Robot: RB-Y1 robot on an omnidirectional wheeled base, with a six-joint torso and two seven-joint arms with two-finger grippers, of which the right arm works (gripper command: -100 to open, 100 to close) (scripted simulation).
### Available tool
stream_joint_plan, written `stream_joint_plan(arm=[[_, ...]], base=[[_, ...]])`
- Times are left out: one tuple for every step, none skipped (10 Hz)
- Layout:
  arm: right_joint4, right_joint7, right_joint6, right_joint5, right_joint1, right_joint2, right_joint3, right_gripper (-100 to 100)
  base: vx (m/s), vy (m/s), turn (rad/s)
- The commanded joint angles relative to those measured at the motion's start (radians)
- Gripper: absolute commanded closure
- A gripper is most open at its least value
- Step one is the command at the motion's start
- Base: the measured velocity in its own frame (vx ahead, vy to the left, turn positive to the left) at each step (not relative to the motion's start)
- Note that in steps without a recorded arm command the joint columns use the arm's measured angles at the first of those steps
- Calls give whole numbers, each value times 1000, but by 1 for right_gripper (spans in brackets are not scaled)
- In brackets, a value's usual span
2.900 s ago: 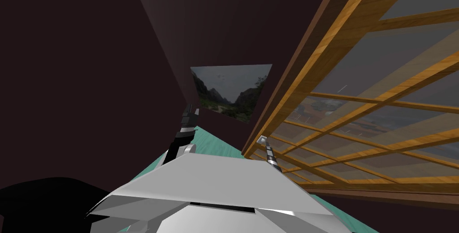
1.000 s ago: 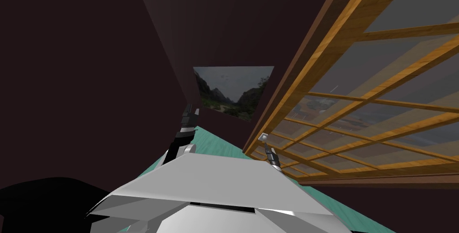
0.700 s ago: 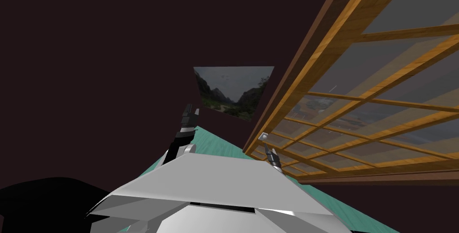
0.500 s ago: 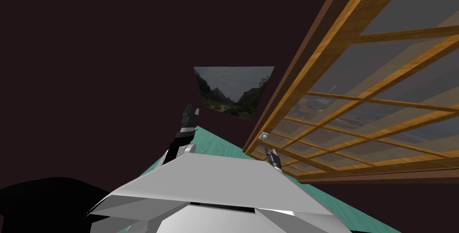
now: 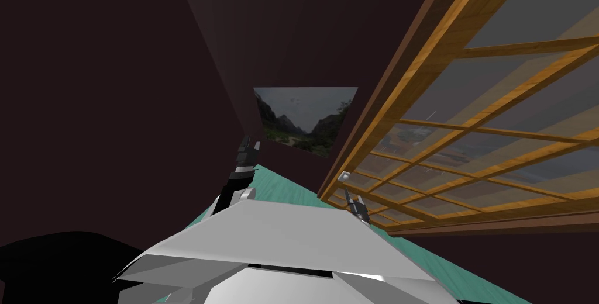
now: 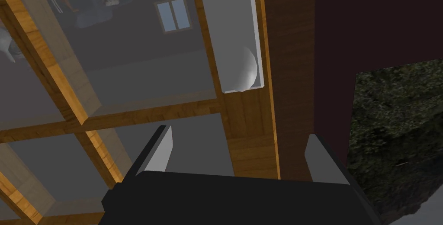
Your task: Pull the door open
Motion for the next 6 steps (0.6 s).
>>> stream_joint_plan(arm=[[4, 35, -3, 5, 0, -1, -4, -100], [4, 69, -4, 13, 3, 0, -9, -100], [4, 97, -6, 21, 5, 0, -15, -100], [4, 126, -7, 27, 7, 0, -19, -100], [4, 152, -8, 33, 9, 0, -23, -100], [4, 169, -9, 37, 10, 0, -25, -100]], base=[[-17, 24, -9], [-16, 20, -11], [-14, 25, -16], [-15, 25, -19], [-18, 20, -13], [-14, 20, -8]])
